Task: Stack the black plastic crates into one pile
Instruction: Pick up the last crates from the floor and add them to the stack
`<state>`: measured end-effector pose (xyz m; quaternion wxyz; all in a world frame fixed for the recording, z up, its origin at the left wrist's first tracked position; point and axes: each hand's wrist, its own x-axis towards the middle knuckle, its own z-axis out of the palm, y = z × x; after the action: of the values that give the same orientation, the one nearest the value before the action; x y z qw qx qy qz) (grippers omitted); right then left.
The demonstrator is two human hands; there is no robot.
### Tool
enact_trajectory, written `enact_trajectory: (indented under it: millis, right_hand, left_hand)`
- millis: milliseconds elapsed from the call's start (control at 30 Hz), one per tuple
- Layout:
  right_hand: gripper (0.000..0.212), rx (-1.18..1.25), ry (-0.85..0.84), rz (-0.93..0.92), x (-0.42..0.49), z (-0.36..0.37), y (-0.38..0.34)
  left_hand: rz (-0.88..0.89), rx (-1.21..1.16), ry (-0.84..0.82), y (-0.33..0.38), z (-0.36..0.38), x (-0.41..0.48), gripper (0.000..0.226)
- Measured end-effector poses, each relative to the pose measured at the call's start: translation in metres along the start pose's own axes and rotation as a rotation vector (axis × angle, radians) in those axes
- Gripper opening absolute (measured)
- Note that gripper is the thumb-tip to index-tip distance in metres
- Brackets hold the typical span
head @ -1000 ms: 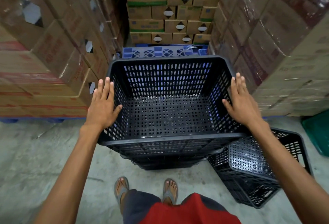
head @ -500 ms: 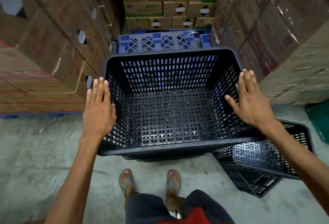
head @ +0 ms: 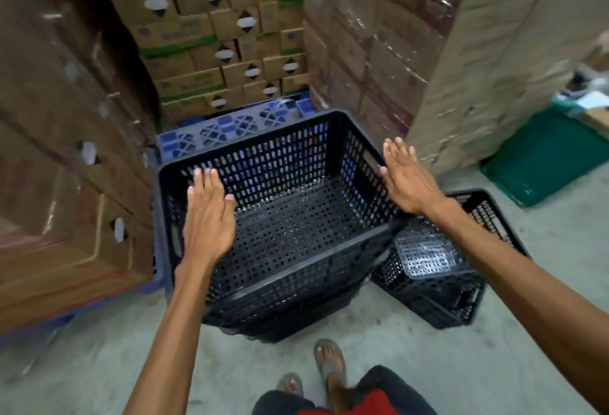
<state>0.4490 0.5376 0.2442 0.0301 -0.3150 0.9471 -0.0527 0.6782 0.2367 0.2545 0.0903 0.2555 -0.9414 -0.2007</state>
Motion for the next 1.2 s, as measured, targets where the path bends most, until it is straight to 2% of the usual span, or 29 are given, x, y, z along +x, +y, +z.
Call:
enact_trajectory:
  millis: [200, 267, 367, 500, 667, 867, 1067, 1167, 1200]
  right_hand:
    - [0.060, 0.097, 0.077, 0.271, -0.097, -0.005, 0.030]
    - [0.060, 0.108, 0.080, 0.401, -0.135, -0.004, 0.048]
    - [0.061, 0.153, 0.097, 0.546, -0.181, 0.005, 0.075]
    - [0.062, 0.243, 0.082, 0.684, -0.232, 0.023, 0.106]
    - [0.062, 0.296, 0.048, 0.786, -0.276, 0.059, 0.169]
    - [0.064, 0.346, -0.085, 0.778, -0.256, 0.112, 0.279]
    - [0.065, 0.382, -0.285, 0.680, -0.175, 0.177, 0.420]
    - [0.066, 0.404, -0.338, 0.632, -0.131, 0.218, 0.490]
    - [0.066, 0.397, -0.307, 0.637, -0.127, 0.221, 0.499]
  left_hand:
    - [0.448, -0.184, -0.105, 0.147, 0.027, 0.004, 0.057]
    - [0.577, -0.255, -0.194, 0.200, 0.045, -0.010, 0.057]
    - [0.707, -0.348, -0.373, 0.259, 0.079, -0.039, 0.060]
    - [0.779, -0.264, -0.607, 0.295, 0.142, -0.076, 0.072]
    - [0.626, -0.194, -0.823, 0.308, 0.227, -0.093, 0.074]
    - [0.295, -0.244, -0.921, 0.324, 0.320, -0.066, 0.073]
    - [-0.202, -0.281, -0.825, 0.344, 0.437, -0.017, 0.065]
    - [-0.412, -0.243, -0.744, 0.344, 0.493, 0.002, 0.059]
    - [-0.438, -0.240, -0.718, 0.340, 0.491, 0.003, 0.060]
